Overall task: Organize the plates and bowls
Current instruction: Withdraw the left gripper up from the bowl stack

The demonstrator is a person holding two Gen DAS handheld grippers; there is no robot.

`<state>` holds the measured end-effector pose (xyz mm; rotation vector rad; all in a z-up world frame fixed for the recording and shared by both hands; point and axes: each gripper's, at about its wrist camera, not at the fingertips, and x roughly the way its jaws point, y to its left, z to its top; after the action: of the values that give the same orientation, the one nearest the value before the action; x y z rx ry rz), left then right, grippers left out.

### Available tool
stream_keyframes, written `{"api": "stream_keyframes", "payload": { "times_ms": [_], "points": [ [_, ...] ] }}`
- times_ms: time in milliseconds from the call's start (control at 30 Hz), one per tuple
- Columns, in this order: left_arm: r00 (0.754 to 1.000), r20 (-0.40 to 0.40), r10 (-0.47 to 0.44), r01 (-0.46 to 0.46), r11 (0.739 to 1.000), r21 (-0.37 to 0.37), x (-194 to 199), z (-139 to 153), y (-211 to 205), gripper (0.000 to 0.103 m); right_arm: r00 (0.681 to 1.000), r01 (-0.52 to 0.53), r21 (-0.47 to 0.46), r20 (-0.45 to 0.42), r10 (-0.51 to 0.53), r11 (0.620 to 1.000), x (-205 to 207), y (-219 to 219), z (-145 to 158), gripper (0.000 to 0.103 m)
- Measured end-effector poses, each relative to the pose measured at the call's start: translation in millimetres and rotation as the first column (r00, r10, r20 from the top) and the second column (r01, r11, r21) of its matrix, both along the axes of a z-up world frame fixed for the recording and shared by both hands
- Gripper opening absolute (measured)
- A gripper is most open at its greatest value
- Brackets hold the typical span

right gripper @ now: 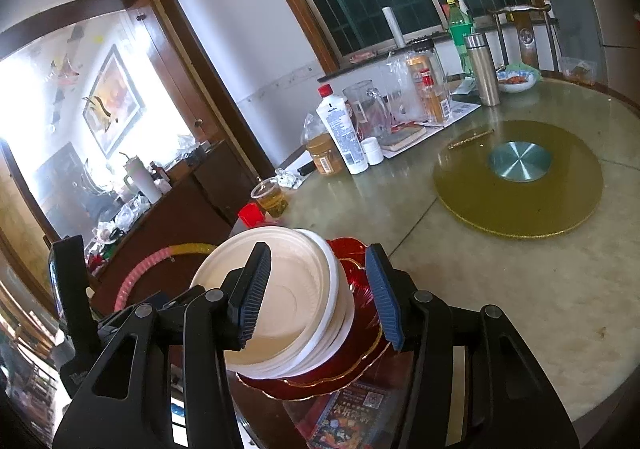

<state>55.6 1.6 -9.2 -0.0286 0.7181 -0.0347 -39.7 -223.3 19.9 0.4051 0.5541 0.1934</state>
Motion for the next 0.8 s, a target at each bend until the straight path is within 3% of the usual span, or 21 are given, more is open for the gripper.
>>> {"api": "stream_keyframes", "payload": {
  "times_ms": [800],
  "points": [
    [0.995,0.084,0.048,-0.052,0.997,0.05,-34,22,5,0.071,0.996,-0.069,-0.015,0.053,0.07,0.997,-17,17,7,0.05]
  ]
}}
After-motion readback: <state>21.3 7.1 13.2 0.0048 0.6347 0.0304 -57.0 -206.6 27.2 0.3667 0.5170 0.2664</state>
